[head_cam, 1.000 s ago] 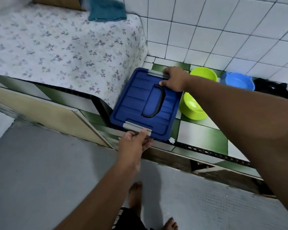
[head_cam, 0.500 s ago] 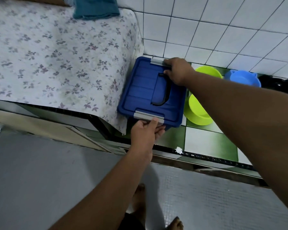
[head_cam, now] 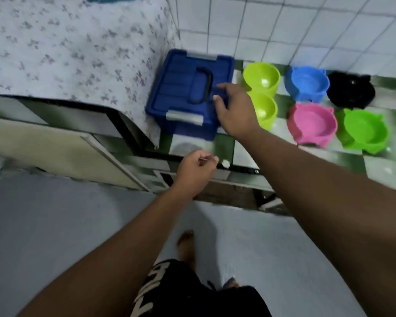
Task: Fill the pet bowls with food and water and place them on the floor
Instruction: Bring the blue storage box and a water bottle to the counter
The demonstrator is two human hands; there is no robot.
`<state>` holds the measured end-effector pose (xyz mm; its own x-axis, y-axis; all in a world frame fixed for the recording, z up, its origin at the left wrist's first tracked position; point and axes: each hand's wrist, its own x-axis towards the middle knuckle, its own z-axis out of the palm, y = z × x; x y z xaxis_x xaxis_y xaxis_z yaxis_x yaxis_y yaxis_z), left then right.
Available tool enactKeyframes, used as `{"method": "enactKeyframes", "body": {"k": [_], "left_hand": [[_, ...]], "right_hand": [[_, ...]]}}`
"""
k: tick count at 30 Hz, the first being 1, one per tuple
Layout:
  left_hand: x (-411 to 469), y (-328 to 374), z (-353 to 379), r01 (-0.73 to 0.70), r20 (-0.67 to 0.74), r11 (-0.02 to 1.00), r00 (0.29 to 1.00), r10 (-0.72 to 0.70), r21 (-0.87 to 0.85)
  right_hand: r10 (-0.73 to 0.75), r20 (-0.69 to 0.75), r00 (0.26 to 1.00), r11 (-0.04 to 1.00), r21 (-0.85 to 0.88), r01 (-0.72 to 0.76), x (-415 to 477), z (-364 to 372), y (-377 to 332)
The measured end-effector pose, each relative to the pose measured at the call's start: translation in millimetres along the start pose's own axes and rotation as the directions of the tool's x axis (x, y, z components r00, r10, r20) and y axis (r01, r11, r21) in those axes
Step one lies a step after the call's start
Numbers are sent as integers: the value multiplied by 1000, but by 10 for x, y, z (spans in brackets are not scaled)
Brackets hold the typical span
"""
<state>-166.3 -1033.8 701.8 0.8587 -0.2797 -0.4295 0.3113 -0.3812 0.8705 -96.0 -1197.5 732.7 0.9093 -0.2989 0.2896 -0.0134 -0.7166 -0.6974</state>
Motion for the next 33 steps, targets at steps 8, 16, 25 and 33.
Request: {"method": "enactKeyframes", "body": {"k": [8, 16, 25, 33], "left_hand": [[-496, -1093, 775, -32, 293, 907, 951, -102, 419], [505, -2194, 1541, -37, 326, 817, 927, -188, 576], [2341, -3722, 2468, 126, 298, 941, 928, -223, 313], [3687, -4235, 2887, -110, 354, 892, 933, -59, 439]], "right_hand": [[106, 74, 992, 994, -5, -106, -2760, -425, 812], [644, 182, 743, 747, 58, -662, -3245, 226, 2264], [630, 126, 766, 686, 373, -625, -2427, 1458, 4173], [549, 15, 836, 758, 412, -505, -2098, 1943, 5062]]}}
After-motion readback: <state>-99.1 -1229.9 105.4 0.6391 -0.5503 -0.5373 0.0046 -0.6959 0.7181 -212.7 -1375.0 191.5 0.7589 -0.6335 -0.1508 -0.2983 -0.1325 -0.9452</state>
